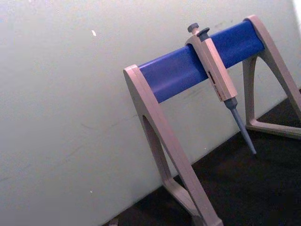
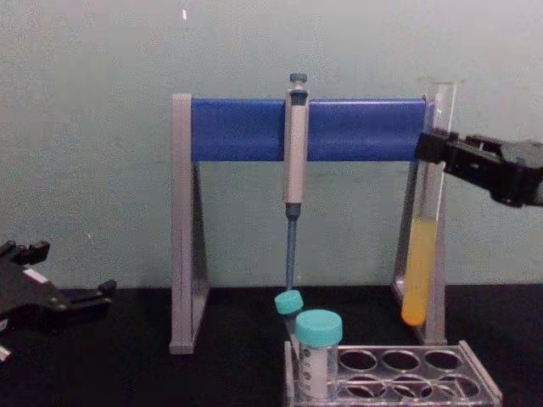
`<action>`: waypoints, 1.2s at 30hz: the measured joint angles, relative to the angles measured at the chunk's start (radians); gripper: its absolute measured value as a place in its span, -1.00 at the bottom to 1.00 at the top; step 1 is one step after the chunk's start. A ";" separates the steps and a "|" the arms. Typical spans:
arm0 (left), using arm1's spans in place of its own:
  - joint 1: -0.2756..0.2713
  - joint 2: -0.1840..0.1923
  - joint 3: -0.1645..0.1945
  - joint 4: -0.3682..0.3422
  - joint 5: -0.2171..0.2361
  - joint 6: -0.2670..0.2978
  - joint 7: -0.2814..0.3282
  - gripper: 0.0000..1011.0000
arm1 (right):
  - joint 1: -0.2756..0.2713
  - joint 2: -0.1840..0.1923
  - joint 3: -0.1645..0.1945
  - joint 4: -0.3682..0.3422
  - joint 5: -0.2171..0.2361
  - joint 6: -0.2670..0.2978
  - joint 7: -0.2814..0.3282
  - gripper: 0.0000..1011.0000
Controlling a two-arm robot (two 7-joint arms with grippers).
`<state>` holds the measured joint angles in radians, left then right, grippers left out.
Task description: Pick up the test tube from the test tube rack, shake it, then place it back into the test tube rack.
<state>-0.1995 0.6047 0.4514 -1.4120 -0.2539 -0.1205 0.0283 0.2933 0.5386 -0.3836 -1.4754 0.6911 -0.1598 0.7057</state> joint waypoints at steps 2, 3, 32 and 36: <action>0.000 0.000 0.000 0.000 0.000 0.000 0.000 0.98 | 0.003 -0.003 -0.003 0.008 -0.006 -0.002 -0.001 -0.55; 0.000 0.000 0.000 0.000 0.000 0.000 0.000 0.98 | 0.004 -0.004 -0.004 0.011 -0.009 -0.004 -0.002 -0.55; 0.000 0.000 0.000 0.000 0.000 0.000 0.000 0.98 | 0.039 -0.051 -0.034 0.108 -0.086 -0.032 -0.004 -0.54; 0.000 0.000 0.000 0.000 0.000 0.000 0.000 0.98 | 0.044 -0.054 -0.037 0.116 -0.089 -0.032 0.000 -0.55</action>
<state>-0.1995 0.6047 0.4514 -1.4120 -0.2539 -0.1205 0.0283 0.3369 0.4848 -0.4205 -1.3593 0.6018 -0.1919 0.7055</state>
